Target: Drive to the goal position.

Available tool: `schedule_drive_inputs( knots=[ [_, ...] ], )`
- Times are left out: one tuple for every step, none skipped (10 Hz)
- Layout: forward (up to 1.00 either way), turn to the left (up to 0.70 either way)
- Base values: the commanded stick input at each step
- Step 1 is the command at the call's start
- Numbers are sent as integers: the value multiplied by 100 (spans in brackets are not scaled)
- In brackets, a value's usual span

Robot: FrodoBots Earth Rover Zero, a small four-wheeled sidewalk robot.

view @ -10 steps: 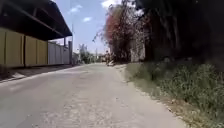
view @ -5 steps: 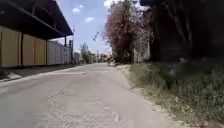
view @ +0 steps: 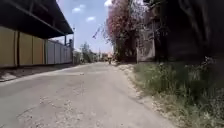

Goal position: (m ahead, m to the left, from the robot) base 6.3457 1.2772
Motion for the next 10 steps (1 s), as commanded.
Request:
schedule_drive_inputs(
  knots=[
    [100, 0],
    [100, 0],
    [100, 0],
    [100, 0],
    [100, 0],
    [100, 0],
    [100, 0],
    [100, 0],
    [100, 0],
    [100, 0]
  ],
)
